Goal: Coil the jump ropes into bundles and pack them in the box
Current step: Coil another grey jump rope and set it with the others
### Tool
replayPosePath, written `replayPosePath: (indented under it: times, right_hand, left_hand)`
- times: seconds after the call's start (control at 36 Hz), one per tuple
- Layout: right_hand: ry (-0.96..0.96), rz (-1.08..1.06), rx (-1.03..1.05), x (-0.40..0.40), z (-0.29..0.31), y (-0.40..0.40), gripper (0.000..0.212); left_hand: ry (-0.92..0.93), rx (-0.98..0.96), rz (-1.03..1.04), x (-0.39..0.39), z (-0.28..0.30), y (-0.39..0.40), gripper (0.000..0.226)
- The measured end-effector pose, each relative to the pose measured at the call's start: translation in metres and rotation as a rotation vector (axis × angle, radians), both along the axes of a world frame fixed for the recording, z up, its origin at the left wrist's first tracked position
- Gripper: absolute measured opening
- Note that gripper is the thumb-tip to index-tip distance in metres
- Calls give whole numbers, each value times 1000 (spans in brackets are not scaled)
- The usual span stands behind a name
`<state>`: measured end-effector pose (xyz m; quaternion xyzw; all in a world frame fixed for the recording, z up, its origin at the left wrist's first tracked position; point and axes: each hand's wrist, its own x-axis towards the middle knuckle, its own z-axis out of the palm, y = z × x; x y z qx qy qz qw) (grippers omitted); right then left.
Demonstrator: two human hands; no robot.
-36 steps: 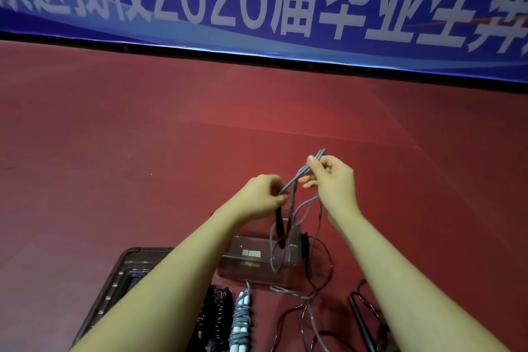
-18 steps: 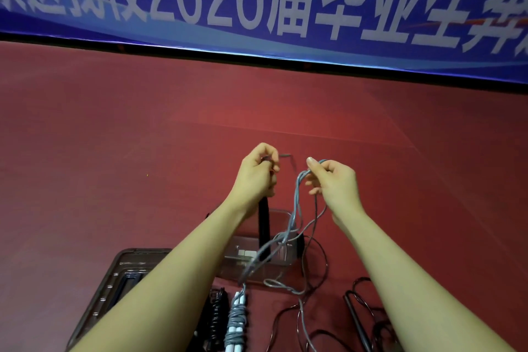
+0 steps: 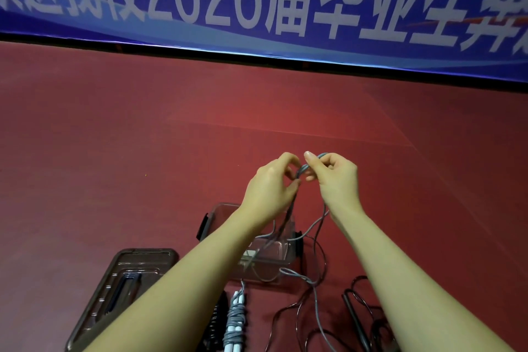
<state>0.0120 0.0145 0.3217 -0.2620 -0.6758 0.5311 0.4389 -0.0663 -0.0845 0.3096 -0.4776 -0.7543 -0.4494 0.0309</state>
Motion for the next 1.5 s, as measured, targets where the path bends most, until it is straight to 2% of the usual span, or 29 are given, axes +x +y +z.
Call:
replayPosePath:
  times: [0.08, 0.22, 0.31, 0.44, 0.58, 0.72, 0.81, 0.92, 1.14, 1.25, 1.31, 1.36, 1.42, 1.5]
  right_hand:
    - [-13, -6, 18, 0, -1, 0, 29]
    - [-23, -49, 156, -1, 2, -3, 38]
    - [-3, -34, 124, -1, 4, -3, 36]
    - [-42, 33, 89, -2, 3, -4, 23]
    - [-229, 104, 72, -7, -4, -1, 17]
    - [-275, 150, 195, -2, -3, -1, 13]
    - [-415, 74, 351, 2, -4, -1, 19]
    - [-774, -19, 477, 4, -9, -5, 20]
    - [-1052, -51, 443, 7, -17, -7, 25]
    - [-920, 49, 334, 15, -25, -11, 17]
    - [-933, 80, 383, 13, -27, -10, 9]
    - [-862, 157, 313, 6, -24, -8, 15]
    - [-657, 313, 181, 3, -15, -10, 28]
    - [-297, 452, -63, 7, -8, -16, 36]
  left_hand:
    - [23, 2, 54, -1, -2, 3, 16]
    - [83, -56, 31, 1, 0, 6, 25]
    - [100, -76, 24, 3, -1, 8, 28]
    - [45, -4, 49, -1, 2, 7, 28]
    - [-69, -16, 93, -6, 10, 1, 35]
    - [-177, 6, 125, -15, 14, -3, 26]
    - [-202, 15, 127, -16, 18, -6, 25]
    - [-280, 65, 154, -23, 22, -9, 24]
    - [-542, 266, 63, -20, 36, -16, 27]
    - [-639, 327, 53, -20, 41, -17, 26]
    - [-644, 315, 66, -19, 41, -16, 25]
    - [-662, 316, 71, -18, 40, -15, 25]
    - [-655, 307, 78, -17, 40, -15, 25]
    - [-620, 299, 103, -18, 38, -15, 26]
